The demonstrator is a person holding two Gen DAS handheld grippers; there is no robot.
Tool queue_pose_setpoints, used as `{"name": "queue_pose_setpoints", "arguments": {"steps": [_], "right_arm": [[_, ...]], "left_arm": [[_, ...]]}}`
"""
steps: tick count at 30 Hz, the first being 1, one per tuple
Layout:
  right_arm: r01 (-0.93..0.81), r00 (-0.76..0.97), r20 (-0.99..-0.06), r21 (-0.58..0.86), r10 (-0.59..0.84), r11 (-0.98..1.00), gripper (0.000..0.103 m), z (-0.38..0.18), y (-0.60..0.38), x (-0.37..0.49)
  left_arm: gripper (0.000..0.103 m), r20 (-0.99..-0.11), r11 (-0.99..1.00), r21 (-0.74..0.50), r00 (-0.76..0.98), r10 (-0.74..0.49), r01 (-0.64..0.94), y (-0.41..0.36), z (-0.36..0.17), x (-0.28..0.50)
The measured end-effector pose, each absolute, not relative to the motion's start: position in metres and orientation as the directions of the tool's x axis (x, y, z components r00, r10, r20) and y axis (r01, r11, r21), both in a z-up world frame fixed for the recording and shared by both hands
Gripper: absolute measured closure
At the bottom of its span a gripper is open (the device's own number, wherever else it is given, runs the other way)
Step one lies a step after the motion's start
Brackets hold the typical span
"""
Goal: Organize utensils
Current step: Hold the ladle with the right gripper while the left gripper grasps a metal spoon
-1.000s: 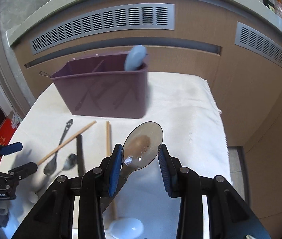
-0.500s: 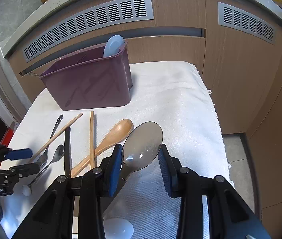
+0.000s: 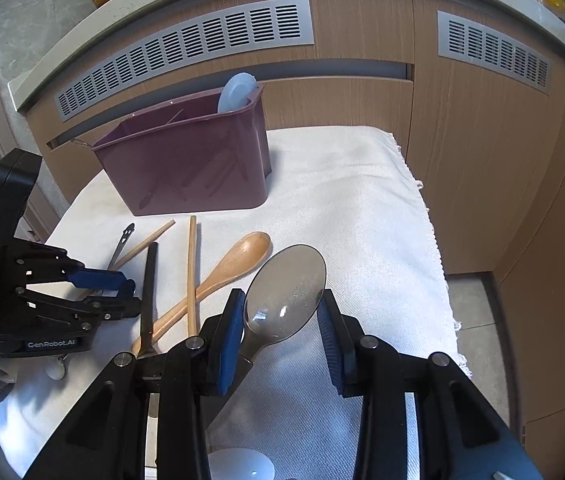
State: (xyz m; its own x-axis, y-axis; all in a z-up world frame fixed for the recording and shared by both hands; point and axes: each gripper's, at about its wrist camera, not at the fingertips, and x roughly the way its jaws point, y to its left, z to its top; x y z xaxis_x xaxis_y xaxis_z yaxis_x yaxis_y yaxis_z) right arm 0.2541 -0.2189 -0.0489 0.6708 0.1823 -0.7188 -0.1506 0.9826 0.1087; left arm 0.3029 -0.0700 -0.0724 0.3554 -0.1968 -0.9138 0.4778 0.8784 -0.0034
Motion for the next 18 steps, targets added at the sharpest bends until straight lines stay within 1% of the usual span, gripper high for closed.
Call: {"name": "queue_pose_setpoints", "arguments": {"steps": [1,3,6,8,12,16,18], "right_arm": [[-0.155,0.671,-0.717,0.109,0.186,0.982,0.069,-0.048,-0.218,0.253],[-0.169,0.678,-0.710,0.104,0.192,0.980,0.069,-0.043,-0.214,0.250],[-0.191,0.700,-0.688,0.078,0.191,0.979,0.069,-0.033,-0.208,0.241],[-0.204,0.711,-0.676,0.065,0.194,0.977,0.069,-0.026,-0.204,0.236],[-0.222,0.730,-0.654,0.048,0.198,0.974,0.070,-0.013,-0.194,0.226],[-0.230,0.744,-0.639,0.029,0.195,0.973,0.070,-0.002,-0.187,0.218],[-0.236,0.751,-0.631,0.019,0.195,0.971,0.070,0.005,-0.183,0.213]], "left_arm": [[0.078,-0.913,0.881,-0.009,0.357,-0.200,0.473,-0.070,-0.072,0.303],[0.078,-0.904,0.894,-0.009,0.379,-0.199,0.448,-0.067,-0.069,0.299],[0.078,-0.858,0.918,-0.048,0.454,-0.240,0.393,-0.052,-0.052,0.283],[0.078,-0.808,0.935,-0.076,0.529,-0.261,0.346,-0.039,-0.035,0.269],[0.078,-0.681,0.964,-0.141,0.684,-0.260,0.226,-0.009,-0.001,0.232],[0.078,-0.601,0.970,-0.168,0.761,-0.244,0.178,0.005,0.018,0.206],[0.078,-0.585,0.970,-0.170,0.774,-0.241,0.173,0.009,0.024,0.204]]}}
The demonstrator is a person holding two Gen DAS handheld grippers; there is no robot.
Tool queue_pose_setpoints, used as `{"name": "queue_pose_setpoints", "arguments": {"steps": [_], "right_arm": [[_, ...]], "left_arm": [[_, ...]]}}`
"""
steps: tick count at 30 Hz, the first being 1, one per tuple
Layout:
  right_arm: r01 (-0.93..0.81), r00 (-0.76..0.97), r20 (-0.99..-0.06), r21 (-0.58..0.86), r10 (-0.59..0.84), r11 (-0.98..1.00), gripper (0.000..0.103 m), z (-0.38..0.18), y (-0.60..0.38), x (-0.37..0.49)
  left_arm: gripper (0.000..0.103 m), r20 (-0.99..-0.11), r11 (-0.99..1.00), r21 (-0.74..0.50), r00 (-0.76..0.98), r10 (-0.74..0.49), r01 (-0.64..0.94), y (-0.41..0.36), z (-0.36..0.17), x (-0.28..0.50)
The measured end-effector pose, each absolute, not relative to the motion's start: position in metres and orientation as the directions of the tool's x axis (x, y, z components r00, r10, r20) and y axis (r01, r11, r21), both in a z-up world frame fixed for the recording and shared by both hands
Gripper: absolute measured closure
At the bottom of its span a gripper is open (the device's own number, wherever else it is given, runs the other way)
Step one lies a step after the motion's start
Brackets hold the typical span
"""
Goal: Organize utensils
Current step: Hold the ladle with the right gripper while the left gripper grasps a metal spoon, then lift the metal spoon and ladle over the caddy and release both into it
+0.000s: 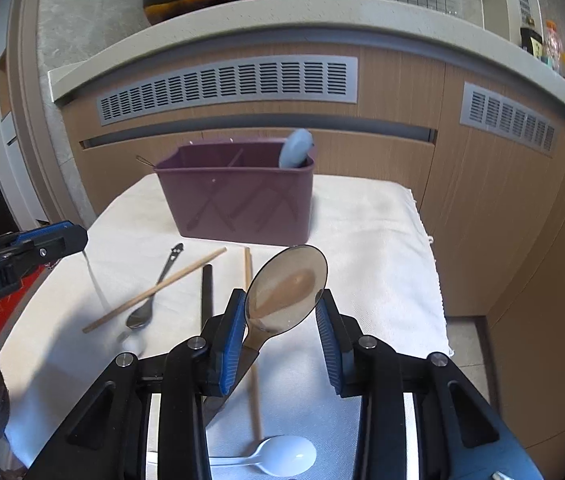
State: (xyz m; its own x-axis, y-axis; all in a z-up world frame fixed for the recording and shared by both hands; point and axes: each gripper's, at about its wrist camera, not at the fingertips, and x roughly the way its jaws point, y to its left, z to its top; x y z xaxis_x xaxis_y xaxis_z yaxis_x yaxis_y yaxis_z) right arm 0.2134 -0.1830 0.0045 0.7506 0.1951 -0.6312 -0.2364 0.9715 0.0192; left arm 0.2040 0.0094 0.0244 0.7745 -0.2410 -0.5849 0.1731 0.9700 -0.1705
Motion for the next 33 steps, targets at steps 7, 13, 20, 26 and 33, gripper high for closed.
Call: {"name": "queue_pose_setpoints", "arguments": {"steps": [7,13,20,26,33], "right_arm": [[-0.245,0.772,-0.607,-0.009,0.189,0.970,0.071,0.019,-0.179,0.206],[-0.252,0.786,-0.588,-0.021,0.192,0.968,0.071,0.029,-0.178,0.201],[-0.261,0.806,-0.559,-0.039,0.195,0.965,0.071,0.043,-0.177,0.197],[-0.252,0.881,-0.434,-0.088,0.190,0.964,0.071,0.107,-0.175,0.208],[-0.191,0.952,-0.269,-0.162,0.143,0.968,0.071,0.203,-0.169,0.255]], "left_arm": [[0.078,-0.556,0.969,-0.166,0.794,-0.245,0.183,0.012,0.034,0.192],[0.078,-0.540,0.967,-0.167,0.802,-0.254,0.193,0.012,0.044,0.186],[0.078,-0.513,0.966,-0.161,0.819,-0.256,0.201,0.012,0.059,0.180],[0.078,-0.440,0.962,-0.140,0.856,-0.272,0.234,0.011,0.106,0.195],[0.078,-0.279,0.970,-0.062,0.929,-0.242,0.234,0.009,0.202,0.241]]}}
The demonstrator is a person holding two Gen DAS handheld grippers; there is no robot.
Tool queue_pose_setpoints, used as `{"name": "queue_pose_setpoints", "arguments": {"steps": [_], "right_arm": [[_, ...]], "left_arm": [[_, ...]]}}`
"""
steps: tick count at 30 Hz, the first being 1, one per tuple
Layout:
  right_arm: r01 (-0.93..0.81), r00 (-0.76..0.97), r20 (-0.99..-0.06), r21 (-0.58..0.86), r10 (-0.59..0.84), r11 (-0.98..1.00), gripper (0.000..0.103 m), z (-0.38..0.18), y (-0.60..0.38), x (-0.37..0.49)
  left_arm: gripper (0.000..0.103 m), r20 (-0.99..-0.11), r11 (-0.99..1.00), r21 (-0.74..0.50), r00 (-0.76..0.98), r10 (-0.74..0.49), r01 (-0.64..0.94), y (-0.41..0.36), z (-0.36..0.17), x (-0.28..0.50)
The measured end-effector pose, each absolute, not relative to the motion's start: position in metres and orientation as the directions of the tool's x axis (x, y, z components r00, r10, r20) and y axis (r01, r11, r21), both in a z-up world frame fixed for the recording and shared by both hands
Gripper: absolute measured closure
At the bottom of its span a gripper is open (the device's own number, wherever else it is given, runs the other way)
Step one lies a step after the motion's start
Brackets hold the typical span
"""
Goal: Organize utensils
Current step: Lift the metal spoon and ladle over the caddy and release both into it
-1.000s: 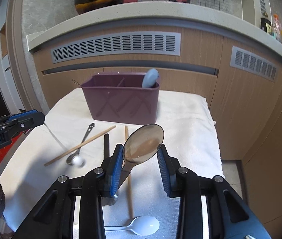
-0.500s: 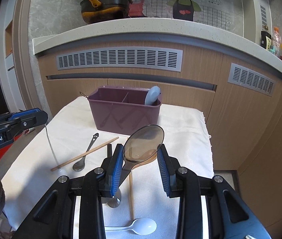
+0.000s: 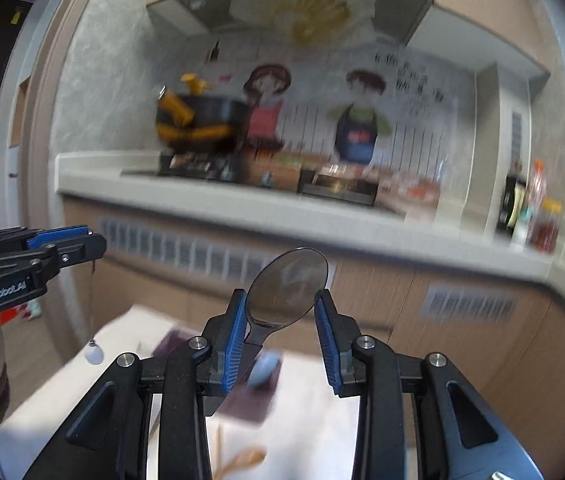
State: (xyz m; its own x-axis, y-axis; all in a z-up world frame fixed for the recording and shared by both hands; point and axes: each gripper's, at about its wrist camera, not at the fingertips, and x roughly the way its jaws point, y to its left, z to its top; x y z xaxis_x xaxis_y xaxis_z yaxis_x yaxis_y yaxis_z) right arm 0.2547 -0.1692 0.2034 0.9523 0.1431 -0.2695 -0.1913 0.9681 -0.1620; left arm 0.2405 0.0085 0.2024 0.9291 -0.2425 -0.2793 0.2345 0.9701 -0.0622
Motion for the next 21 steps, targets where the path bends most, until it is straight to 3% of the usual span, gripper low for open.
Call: {"name": "queue_pose_setpoints", "arguments": {"steps": [5,10,21], "right_arm": [[-0.147,0.960,-0.264,-0.196,0.093,0.970,0.071,0.218,-0.160,0.300],[-0.156,0.939,-0.336,-0.206,0.080,0.966,0.071,0.187,-0.150,0.342],[-0.221,0.839,-0.539,-0.218,0.072,0.950,0.071,0.083,-0.131,0.401]], "left_arm": [[0.078,-0.234,0.967,-0.081,0.938,-0.255,0.243,0.015,0.234,0.274],[0.078,-0.230,0.965,-0.085,0.937,-0.263,0.249,0.013,0.228,0.304],[0.078,-0.415,0.966,-0.158,0.874,-0.253,0.205,0.021,0.130,0.367]]}}
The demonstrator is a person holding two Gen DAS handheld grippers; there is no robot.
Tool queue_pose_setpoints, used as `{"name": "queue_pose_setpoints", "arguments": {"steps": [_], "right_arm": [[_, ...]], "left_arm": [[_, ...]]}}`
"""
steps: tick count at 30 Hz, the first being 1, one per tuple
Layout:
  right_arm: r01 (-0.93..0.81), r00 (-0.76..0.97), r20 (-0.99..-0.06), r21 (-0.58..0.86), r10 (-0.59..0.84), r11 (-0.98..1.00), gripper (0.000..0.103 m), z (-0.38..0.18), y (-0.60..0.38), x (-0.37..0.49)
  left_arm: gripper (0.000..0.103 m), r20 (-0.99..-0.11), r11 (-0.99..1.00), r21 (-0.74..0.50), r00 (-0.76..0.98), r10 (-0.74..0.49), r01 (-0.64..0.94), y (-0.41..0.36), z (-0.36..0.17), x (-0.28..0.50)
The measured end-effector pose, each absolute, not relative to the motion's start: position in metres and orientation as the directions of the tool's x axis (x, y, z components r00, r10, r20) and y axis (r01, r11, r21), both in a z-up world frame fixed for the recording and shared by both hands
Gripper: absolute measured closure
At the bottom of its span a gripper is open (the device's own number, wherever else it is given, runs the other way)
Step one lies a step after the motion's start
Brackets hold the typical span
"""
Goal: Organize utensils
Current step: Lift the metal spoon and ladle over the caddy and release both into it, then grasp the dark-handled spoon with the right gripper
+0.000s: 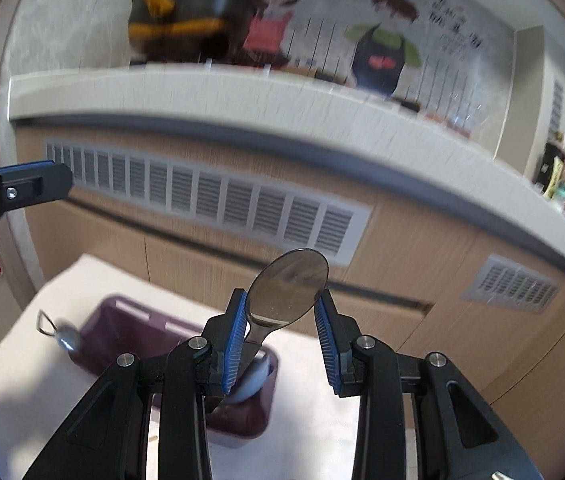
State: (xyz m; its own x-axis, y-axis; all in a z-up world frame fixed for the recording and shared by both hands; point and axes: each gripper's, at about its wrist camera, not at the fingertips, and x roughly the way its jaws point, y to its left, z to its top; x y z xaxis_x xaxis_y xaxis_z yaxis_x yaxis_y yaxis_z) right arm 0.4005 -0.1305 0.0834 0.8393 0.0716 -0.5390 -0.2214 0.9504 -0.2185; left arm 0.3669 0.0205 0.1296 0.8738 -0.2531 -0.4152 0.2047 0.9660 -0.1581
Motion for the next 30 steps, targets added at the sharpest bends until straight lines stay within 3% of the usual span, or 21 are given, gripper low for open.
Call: {"name": "queue_pose_setpoints", "arguments": {"steps": [6,8,10,12,21,30], "right_arm": [[-0.280,0.779,-0.621,-0.215,0.090,0.936,0.068,0.045,-0.122,0.410],[-0.293,0.774,-0.626,-0.219,0.097,0.931,0.054,0.038,-0.120,0.408],[-0.285,0.789,-0.607,-0.228,0.093,0.931,0.041,0.037,-0.122,0.401],[-0.280,0.799,-0.594,-0.224,0.098,0.933,0.034,0.038,-0.124,0.393],[-0.216,0.818,-0.569,-0.174,0.081,0.961,0.003,0.046,-0.153,0.342],[-0.338,0.728,-0.667,-0.151,0.157,0.929,0.001,0.005,-0.149,0.282]], "left_arm": [[0.077,-0.492,0.967,-0.173,0.834,-0.251,0.189,0.029,0.086,0.362],[0.075,-0.511,0.967,-0.177,0.822,-0.251,0.186,0.030,0.076,0.358],[0.063,-0.535,0.967,-0.183,0.807,-0.250,0.178,0.031,0.064,0.354],[0.054,-0.546,0.969,-0.184,0.802,-0.242,0.167,0.033,0.055,0.348],[0.039,-0.627,0.975,-0.191,0.750,-0.210,0.113,0.043,0.009,0.307],[0.030,-0.703,0.982,-0.174,0.689,-0.178,0.075,0.046,-0.027,0.259]]}}
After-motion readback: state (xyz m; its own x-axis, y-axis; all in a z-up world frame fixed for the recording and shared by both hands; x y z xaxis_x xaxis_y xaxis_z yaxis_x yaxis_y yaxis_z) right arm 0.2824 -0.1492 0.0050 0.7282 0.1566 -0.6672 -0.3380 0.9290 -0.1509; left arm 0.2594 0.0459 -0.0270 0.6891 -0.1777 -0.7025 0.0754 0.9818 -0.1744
